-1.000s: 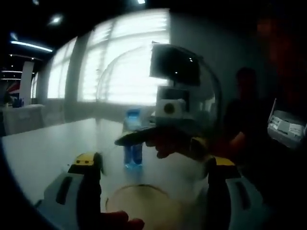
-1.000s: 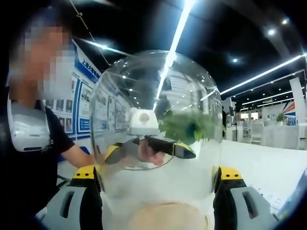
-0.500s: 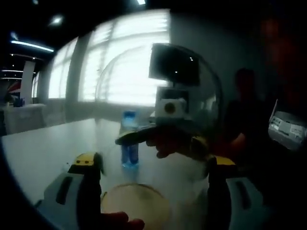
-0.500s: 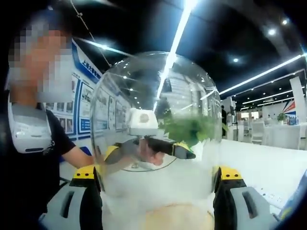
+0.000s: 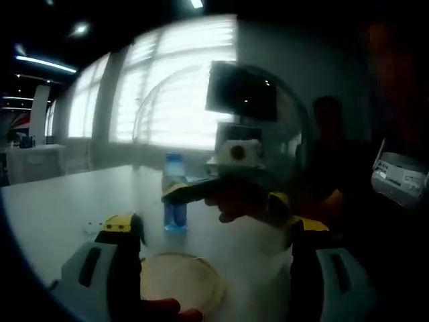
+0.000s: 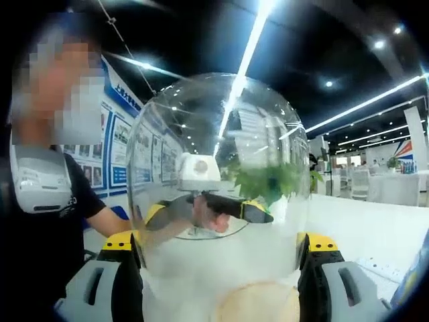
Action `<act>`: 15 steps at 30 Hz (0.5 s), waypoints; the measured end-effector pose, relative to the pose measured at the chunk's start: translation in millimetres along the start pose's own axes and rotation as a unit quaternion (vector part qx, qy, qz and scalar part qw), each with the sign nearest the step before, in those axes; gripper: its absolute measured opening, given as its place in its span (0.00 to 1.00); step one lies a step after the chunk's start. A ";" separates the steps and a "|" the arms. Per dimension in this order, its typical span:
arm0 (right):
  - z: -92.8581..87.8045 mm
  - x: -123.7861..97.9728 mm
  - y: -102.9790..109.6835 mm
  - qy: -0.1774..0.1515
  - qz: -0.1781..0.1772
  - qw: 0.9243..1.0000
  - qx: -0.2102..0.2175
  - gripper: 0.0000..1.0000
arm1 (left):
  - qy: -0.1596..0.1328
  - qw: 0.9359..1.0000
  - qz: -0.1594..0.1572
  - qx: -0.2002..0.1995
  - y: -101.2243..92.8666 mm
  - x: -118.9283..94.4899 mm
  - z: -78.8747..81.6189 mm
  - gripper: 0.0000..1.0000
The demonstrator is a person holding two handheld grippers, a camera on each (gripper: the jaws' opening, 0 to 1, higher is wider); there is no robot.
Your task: Open the cover put in the Mizone put the cover back on
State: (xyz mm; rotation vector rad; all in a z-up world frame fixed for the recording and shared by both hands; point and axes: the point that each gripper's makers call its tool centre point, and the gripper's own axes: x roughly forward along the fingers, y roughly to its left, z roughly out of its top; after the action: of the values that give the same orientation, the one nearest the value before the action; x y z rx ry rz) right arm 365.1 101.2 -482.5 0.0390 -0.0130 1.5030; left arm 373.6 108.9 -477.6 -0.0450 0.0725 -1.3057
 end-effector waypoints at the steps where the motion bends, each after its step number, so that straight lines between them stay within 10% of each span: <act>1: -1.2 -0.3 1.2 0.002 -0.001 1.000 0.000 0.90 | 0.000 1.000 -0.001 -0.002 -1.0 0.1 -0.9 0.80; 15: -12.1 0.3 -4.3 0.004 0.004 1.000 0.001 0.90 | 0.013 1.000 0.009 -0.001 2.3 1.6 -9.0 0.81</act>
State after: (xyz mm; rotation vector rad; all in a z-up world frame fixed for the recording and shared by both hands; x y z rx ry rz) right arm 369.2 101.6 -494.6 0.0351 -0.0061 1.5107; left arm 375.5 108.1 -486.8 -0.0293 0.0960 -1.2892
